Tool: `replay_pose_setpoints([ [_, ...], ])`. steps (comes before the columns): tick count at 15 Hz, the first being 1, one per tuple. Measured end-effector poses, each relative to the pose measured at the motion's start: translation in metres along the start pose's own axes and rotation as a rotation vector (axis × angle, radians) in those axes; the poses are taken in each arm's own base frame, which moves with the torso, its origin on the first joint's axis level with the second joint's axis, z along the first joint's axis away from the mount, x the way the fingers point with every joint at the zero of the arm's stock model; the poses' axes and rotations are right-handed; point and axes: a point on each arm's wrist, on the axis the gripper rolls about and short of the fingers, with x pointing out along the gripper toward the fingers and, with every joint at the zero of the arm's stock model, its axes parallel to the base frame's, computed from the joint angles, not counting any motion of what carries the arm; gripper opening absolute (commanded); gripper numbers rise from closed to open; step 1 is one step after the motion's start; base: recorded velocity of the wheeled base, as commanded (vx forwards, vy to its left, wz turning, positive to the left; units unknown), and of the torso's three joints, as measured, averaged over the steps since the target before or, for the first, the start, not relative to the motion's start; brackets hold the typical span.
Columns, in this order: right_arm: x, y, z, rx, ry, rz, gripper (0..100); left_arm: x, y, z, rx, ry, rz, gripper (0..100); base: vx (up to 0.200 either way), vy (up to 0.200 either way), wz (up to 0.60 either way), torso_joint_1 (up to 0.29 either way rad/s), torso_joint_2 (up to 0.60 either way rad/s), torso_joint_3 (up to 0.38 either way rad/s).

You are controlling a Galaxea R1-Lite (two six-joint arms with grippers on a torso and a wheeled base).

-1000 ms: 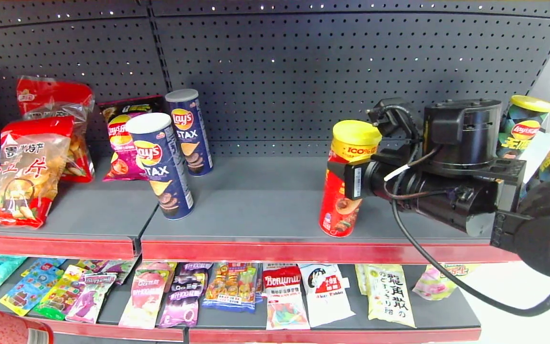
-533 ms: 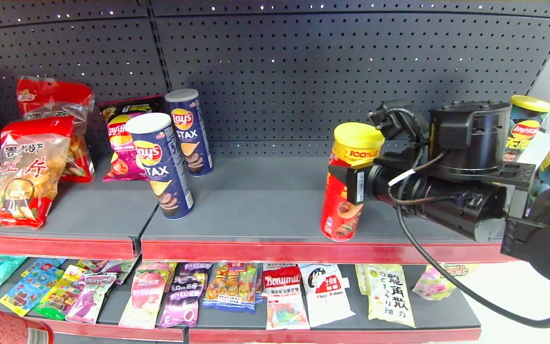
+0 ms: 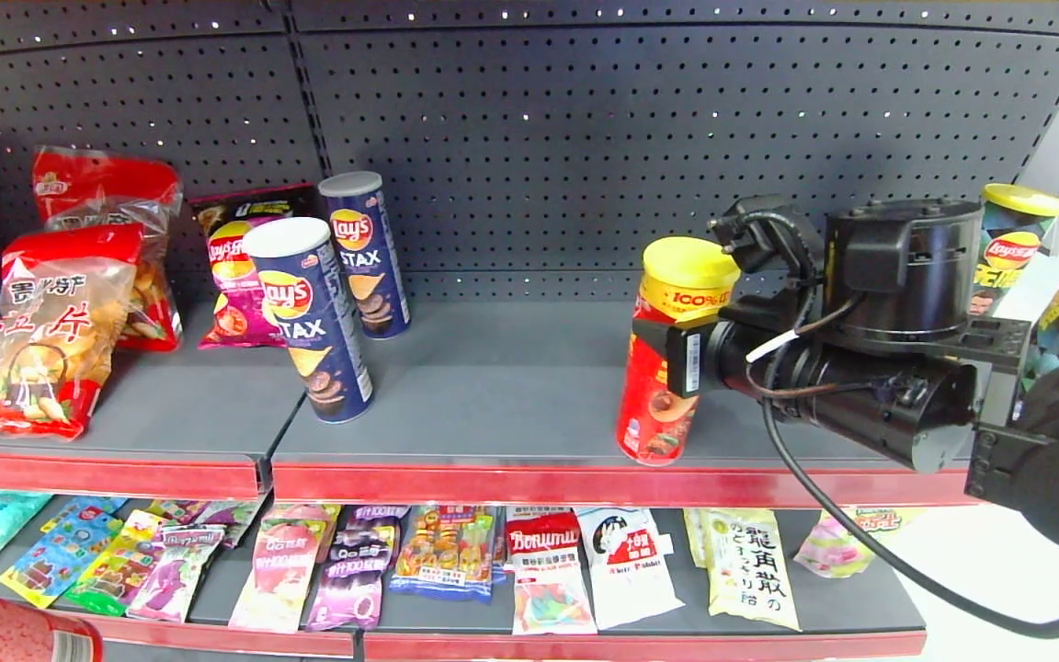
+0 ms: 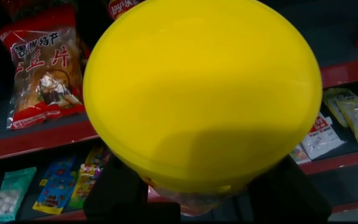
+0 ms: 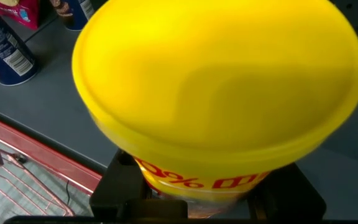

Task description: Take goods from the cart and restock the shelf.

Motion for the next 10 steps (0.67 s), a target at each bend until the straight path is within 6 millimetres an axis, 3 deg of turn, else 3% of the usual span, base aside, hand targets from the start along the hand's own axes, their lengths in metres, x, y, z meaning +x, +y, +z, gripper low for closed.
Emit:
replay_pose_setpoints([
  [3,0.0002,-0.0001,0.0000,0.002,0.000,-0.001,0,0.0000,0.0000,-0.0003,0.000,0.001,0.000,0,0.000,0.000,0.00,0.000,0.00,0.000],
  [4,0.0003,0.0000,0.0002,0.003,-0.001,0.000,100,0.0000,-0.0001,-0.0003,0.000,0.001,0.000,0,0.000,0.000,0.00,0.000,0.00,0.000],
  [10,-0.0011,-0.0004,0.0001,0.002,0.002,-0.001,100,0.0000,0.0000,0.0000,0.000,0.000,0.000,0,0.000,0.000,0.00,0.000,0.00,0.000],
])
